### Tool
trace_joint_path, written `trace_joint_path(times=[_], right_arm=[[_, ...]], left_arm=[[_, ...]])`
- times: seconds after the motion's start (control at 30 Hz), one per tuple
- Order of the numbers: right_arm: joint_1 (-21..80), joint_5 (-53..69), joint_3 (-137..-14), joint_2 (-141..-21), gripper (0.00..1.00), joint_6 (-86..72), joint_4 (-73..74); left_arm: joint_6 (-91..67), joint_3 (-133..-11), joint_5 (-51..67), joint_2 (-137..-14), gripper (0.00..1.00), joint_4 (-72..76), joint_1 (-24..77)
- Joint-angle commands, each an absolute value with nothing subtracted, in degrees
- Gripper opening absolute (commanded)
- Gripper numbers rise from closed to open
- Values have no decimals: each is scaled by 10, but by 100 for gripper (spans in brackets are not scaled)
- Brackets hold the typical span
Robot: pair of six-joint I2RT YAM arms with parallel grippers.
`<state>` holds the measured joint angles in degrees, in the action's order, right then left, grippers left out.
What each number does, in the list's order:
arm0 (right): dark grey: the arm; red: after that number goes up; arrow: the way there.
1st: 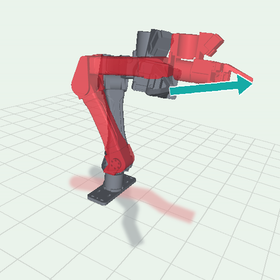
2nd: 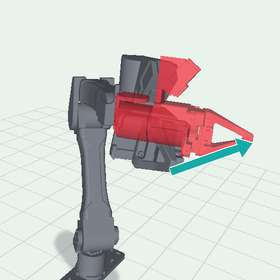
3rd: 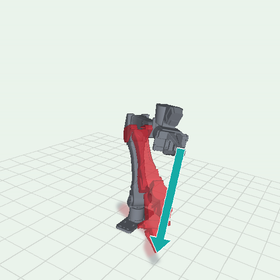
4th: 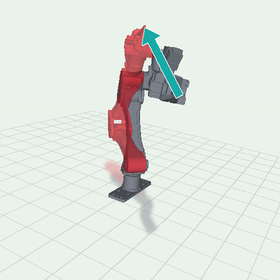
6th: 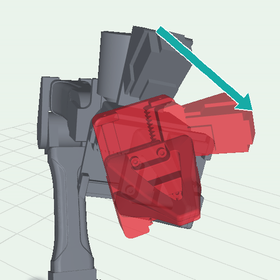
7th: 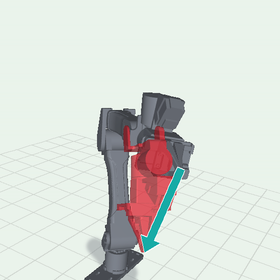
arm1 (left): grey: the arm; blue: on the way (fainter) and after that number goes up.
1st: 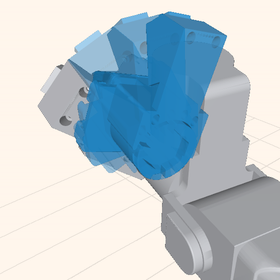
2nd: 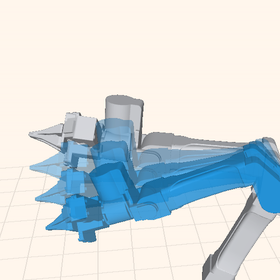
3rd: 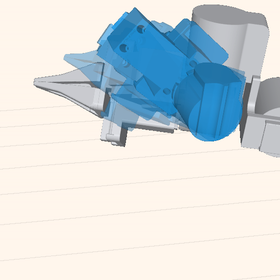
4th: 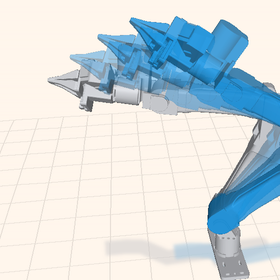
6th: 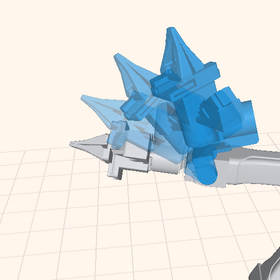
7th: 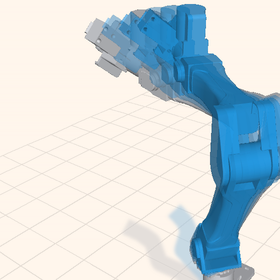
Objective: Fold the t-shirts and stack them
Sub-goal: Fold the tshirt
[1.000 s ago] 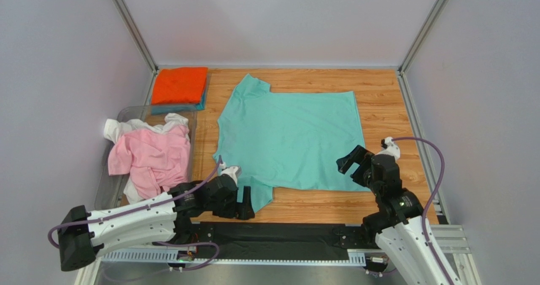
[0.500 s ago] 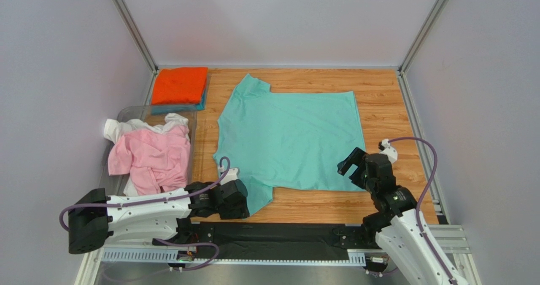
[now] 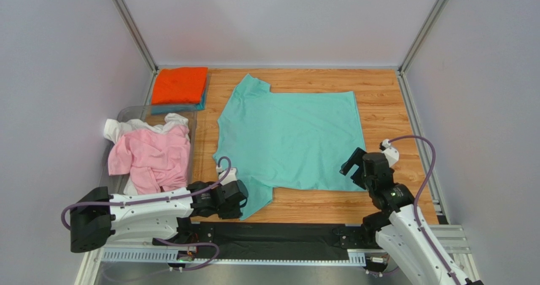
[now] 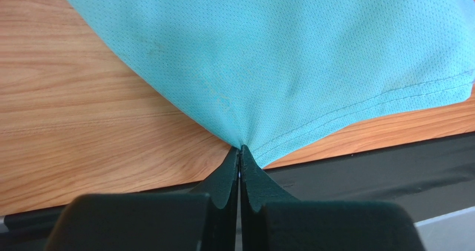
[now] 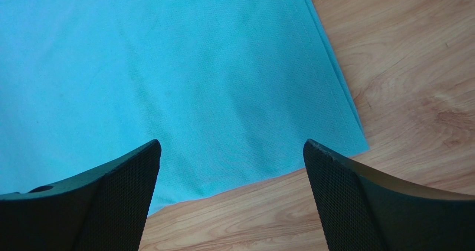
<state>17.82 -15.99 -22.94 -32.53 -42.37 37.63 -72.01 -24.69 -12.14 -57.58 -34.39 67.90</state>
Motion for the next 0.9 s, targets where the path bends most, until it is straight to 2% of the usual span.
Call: trace_joint_path(times=[0.0,0.33,0.57,0.87], right_arm=[[179,-189,-245,-322,100,-441,396],[179,-130,-250,-336,100,-526,478],[178,-177,-228,-321,100,-592,501],[179,-211,-190,-309,85,-649,495]], left_arm=[[-717,-258,-116,-547,0,-377,683],[-758,-218,-86,-420,0,-424,682],[-762,-201,-96,-383,0,-432,683],[-754,-207,-127,-371,0,-432,683]])
